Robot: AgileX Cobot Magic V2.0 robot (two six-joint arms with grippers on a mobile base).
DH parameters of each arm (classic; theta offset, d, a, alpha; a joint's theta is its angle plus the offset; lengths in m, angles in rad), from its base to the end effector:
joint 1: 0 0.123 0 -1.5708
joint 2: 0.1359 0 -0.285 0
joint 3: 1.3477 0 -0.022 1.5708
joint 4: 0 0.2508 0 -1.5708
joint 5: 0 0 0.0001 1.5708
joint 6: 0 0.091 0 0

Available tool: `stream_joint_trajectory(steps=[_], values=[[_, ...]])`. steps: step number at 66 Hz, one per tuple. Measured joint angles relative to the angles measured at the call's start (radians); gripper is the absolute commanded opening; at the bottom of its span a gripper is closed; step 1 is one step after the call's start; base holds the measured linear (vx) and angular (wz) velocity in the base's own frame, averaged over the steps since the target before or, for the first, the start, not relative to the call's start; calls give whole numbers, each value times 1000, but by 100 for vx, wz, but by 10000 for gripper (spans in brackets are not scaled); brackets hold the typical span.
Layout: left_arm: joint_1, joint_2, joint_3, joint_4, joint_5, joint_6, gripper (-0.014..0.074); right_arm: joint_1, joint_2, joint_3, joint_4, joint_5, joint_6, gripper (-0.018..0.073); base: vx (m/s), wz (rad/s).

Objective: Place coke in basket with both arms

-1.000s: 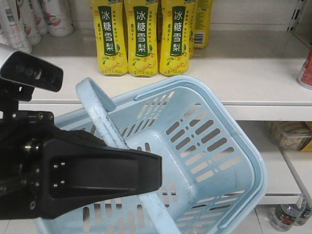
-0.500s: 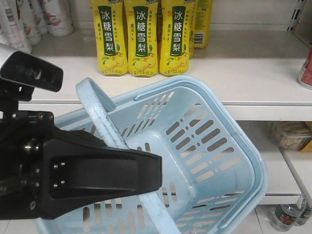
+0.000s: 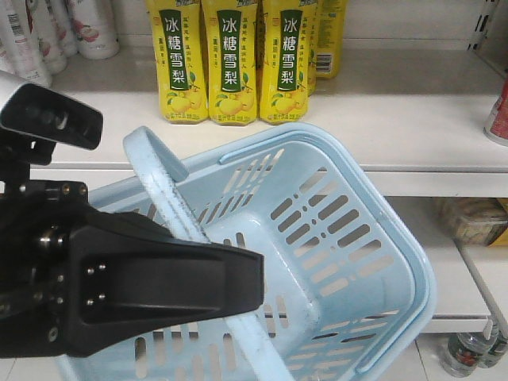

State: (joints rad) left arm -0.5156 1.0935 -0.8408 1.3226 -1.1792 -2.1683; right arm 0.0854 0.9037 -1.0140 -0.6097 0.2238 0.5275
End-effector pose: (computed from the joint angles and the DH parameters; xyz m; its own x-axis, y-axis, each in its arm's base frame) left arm 0.1280 -0.1662 0.3866 -0.7563 -0.0441 -0.6528 0.6491 -0.1752 -0.7402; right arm 0.1878 0.0044 0.4406 0.0100 -0.0692 -0.9976 0.0428 0.9967 -0.0687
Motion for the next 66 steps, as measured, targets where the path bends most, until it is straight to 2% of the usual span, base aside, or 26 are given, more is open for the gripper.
stream_joint_trajectory(steps=[12,23,49,66], values=[[0,0,0,0,0,0,-6,-67,83,-65,-11,33,79,578,0,0],[0,0,0,1,0,0,-6,-142,134,-69,-19,-7,166,578,0,0],[0,0,0,1,0,0,-6,-148,212,-71,-34,-120,177,578,0,0],[0,0,0,1,0,0,-6,-148,330,-145,-46,-136,177,557,0,0]])
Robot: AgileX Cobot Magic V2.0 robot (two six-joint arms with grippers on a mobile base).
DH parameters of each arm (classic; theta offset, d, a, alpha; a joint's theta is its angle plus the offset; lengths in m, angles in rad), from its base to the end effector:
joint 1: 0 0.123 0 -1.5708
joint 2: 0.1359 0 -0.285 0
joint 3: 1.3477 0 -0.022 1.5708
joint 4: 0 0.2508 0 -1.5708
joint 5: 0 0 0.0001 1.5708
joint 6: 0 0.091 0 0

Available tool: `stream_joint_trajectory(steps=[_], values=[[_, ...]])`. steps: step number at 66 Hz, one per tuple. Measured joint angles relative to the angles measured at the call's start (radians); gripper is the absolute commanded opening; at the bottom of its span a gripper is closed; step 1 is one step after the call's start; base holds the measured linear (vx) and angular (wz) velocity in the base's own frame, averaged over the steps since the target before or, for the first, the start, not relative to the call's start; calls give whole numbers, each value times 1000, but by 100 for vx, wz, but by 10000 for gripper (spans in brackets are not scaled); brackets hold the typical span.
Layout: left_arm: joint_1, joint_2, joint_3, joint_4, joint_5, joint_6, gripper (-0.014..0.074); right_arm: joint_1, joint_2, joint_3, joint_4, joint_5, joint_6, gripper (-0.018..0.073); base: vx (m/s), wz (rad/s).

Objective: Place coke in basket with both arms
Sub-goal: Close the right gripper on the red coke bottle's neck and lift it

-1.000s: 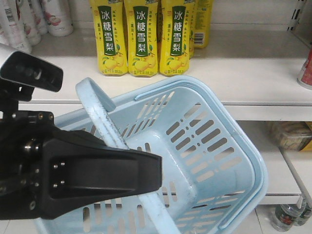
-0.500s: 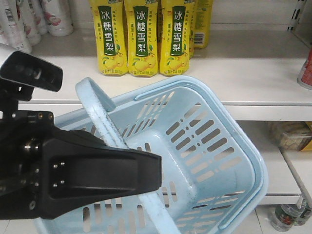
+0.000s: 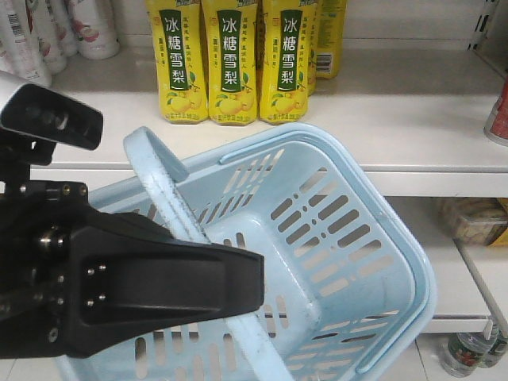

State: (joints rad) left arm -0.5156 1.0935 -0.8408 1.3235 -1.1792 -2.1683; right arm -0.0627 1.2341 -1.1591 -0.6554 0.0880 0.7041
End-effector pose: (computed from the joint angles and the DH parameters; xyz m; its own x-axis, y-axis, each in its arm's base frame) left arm 0.1280 -0.1662 0.3865 -0.7560 -0.0435 -0.6531 0.6494 -0.1747 -0.7401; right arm 0.2835 -0.0227 0.4220 -0.0516 0.0538 -0.9972 0.1187 0.9918 0.0474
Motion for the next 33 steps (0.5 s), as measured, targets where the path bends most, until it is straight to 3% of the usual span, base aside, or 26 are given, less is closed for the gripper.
stream_joint_trajectory(steps=[10,26,33], values=[[0,0,0,0,0,0,-6,0,23,-48,-3,0,0,411,0,0],[0,0,0,0,0,0,-6,0,21,-58,-14,81,-9,-17,0,0],[0,0,0,0,0,0,-6,0,-1,-58,-11,124,-8,-11,0,0]])
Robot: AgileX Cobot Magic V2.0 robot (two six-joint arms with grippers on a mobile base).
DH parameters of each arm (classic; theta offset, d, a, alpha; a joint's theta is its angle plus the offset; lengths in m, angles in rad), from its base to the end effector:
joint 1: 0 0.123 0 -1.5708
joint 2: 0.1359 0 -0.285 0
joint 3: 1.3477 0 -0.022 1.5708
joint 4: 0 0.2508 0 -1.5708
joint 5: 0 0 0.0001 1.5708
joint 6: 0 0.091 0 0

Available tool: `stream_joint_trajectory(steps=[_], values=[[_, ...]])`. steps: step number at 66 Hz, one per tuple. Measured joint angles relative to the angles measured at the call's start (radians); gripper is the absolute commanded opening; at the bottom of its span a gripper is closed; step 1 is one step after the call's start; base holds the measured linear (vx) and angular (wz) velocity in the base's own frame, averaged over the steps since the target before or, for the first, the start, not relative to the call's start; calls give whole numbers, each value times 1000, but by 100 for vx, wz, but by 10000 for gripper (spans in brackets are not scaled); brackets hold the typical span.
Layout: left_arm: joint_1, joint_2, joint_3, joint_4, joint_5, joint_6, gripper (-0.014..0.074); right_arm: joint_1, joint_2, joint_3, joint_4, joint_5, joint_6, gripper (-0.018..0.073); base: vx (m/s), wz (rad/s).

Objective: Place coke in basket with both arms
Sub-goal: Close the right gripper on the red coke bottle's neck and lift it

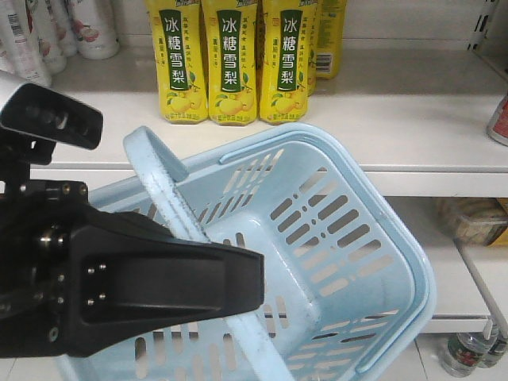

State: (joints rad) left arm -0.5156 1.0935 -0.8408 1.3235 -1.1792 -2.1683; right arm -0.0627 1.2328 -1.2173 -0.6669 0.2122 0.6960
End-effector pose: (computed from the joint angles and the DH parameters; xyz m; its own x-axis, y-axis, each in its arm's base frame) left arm 0.1280 -0.1662 0.3865 -0.7560 -0.0435 -0.6531 0.6494 -0.1747 -0.7401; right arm 0.2799 -0.0295 0.4334 -0.0879 0.0453 -0.9951 0.1952 0.9804 0.0274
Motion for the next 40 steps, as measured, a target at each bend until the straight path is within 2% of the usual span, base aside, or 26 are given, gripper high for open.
stream_joint_trajectory(steps=[10,18,22,27,33,40], values=[[0,0,0,0,0,0,-6,4,-68,10,34,100,-25,-8,0,0],[0,0,0,0,0,0,-6,51,-164,24,116,206,-119,-6,0,0],[0,0,0,0,0,0,-6,105,-220,33,182,251,-195,-5,0,0],[0,0,0,0,0,0,-6,200,-294,51,309,286,-315,-5,0,0],[0,0,0,0,0,0,-6,312,-361,69,452,298,-471,-5,0,0],[0,0,0,0,0,0,-6,432,-413,75,623,297,-596,-5,0,0]])
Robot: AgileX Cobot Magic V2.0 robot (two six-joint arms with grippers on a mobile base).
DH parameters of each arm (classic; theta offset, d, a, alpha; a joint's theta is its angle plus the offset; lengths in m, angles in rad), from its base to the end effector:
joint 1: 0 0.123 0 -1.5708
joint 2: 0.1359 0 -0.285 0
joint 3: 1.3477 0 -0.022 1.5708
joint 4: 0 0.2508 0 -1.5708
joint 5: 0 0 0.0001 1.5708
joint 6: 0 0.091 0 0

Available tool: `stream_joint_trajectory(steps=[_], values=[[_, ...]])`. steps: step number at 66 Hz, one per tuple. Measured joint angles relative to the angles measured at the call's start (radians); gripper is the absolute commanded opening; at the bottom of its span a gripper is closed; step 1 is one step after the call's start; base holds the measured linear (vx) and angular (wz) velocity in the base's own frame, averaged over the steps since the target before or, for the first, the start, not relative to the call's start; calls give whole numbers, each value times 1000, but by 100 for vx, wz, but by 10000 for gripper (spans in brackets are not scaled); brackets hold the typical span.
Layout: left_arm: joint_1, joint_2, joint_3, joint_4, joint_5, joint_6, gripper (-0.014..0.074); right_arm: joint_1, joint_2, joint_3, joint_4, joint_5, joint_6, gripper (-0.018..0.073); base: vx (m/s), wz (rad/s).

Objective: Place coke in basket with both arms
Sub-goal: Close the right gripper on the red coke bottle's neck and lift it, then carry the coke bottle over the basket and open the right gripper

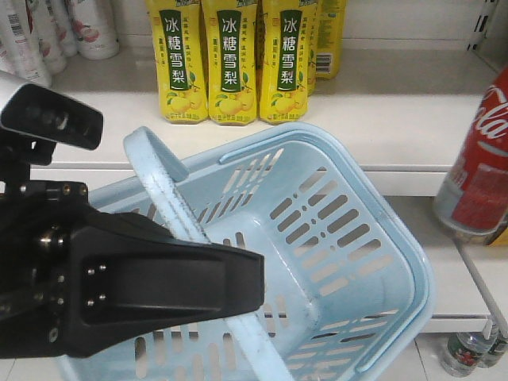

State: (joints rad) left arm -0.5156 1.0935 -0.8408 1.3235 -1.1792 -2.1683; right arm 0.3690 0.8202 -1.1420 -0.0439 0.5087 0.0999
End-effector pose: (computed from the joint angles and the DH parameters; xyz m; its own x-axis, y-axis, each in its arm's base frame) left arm 0.1280 -0.1662 0.3865 -0.7560 -0.0435 -0.6531 0.6494 -0.1747 -0.7401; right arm 0.1383 0.0514 0.4666 -0.1132 0.0221 -0.9933 -0.3344 0.9406 0.0591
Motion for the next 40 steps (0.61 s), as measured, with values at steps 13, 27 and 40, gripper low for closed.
stream_joint_trajectory(steps=[13,27,40], values=[[0,0,0,0,0,0,-6,168,17,1,186,-26,-161,-5,0,0],[0,0,0,0,0,0,-6,248,149,3,232,-22,-227,18,0,0],[0,0,0,0,0,0,-6,251,186,3,232,1,-252,173,0,0]])
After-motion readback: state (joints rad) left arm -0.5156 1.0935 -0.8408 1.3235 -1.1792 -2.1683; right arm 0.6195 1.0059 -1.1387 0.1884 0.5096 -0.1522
